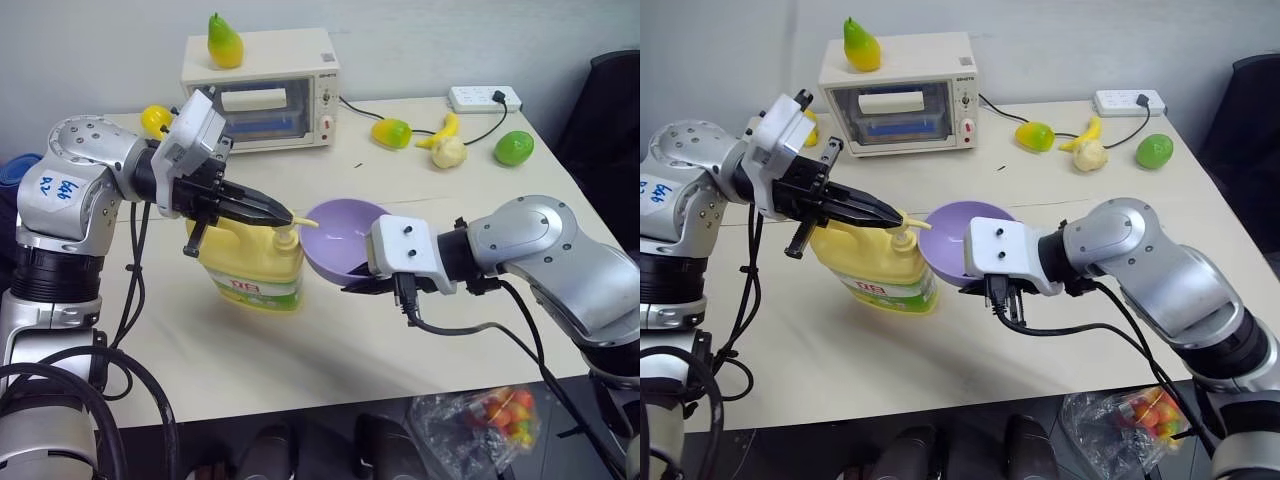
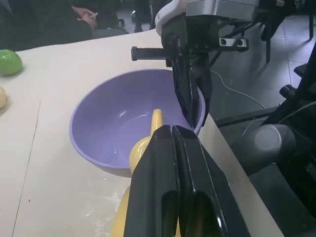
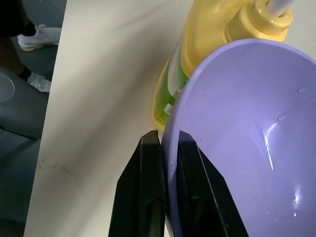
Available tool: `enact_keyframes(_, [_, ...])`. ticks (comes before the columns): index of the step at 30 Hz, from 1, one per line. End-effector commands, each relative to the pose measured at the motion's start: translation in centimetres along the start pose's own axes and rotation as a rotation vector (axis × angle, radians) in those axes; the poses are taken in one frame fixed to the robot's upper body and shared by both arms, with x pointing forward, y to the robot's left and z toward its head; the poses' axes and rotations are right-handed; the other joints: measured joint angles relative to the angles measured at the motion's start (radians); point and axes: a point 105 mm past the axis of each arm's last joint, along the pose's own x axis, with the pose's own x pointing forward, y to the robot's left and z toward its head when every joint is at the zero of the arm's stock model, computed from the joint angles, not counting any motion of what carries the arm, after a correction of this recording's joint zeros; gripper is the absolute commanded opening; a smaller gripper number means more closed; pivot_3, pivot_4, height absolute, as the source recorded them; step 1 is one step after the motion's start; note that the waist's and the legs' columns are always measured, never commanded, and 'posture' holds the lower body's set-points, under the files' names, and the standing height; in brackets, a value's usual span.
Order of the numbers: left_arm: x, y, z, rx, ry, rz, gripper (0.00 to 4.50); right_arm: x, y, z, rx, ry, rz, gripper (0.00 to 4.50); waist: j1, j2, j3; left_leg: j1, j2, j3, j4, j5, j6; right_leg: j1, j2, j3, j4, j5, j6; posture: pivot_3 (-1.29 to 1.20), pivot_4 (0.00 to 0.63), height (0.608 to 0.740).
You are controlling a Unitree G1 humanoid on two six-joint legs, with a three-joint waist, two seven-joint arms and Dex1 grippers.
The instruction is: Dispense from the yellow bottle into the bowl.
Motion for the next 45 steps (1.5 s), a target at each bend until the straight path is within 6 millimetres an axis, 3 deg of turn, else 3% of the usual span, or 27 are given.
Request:
enact_keyframes(1, [-0.7, 0.6, 1.5, 0.054, -0.020, 0.041, 0.05, -0.8, -0.4, 1.0, -0.060, -0.016, -0.031, 0.00, 0.000, 0.000, 0.000, 0.000, 0.000, 0.000, 0.000, 0.000, 0.000, 0.000, 0.000, 0.000, 0.000, 0.000, 0.000, 0.00, 0.150, 0.740])
enact_keyframes(12, [-0.6, 0.5, 0.9, 0.056, -0.003, 0.036, 0.05, -1.0, -0.1, 0.8, -0.076, -0.017, -0.035, 0.00, 0.000, 0.000, 0.000, 0.000, 0.000, 0.000, 0.000, 0.000, 0.000, -0.001, 0.000, 0.000, 0.000, 0.000, 0.000, 0.00, 0.150, 0.740])
enact_keyframes(20, [-0.6, -0.1, -1.0, 0.042, 0.088, 0.011, 0.05, -1.2, 0.1, 0.8, -0.101, -0.012, -0.032, 0.00, 0.000, 0.000, 0.000, 0.000, 0.000, 0.001, 0.000, 0.000, 0.000, -0.001, 0.000, 0.001, 0.001, 0.000, 0.000, 0.00, 0.150, 0.740])
enact_keyframes(32, [-0.3, 0.2, -1.8, 0.011, 0.105, 0.028, 0.05, -1.9, -0.6, 1.8, -0.152, -0.030, -0.017, 0.00, 0.000, 0.000, 0.000, 0.002, 0.000, 0.003, 0.000, 0.000, 0.000, -0.001, 0.000, 0.003, 0.002, 0.000, 0.000, 0.00, 0.150, 0.740])
enact_keyframes(40, [0.0, -0.1, -3.1, -0.031, 0.152, 0.028, 0.05, -5.0, -1.2, 0.4, -0.148, -0.018, -0.019, 0.00, 0.003, -0.002, -0.001, 0.003, 0.000, 0.003, 0.000, 0.000, 0.000, 0.000, 0.000, 0.003, 0.002, 0.000, 0.000, 0.00, 0.150, 0.740])
enact_keyframes(45, [0.3, -0.4, -4.3, -0.069, 0.185, 0.028, 0.05, -5.8, -1.9, -0.2, -0.146, -0.023, -0.015, 0.00, 0.000, -0.002, -0.001, 0.005, 0.000, 0.005, 0.000, 0.000, 0.001, 0.001, 0.000, 0.004, 0.003, 0.000, 0.000, 0.00, 0.150, 0.740])
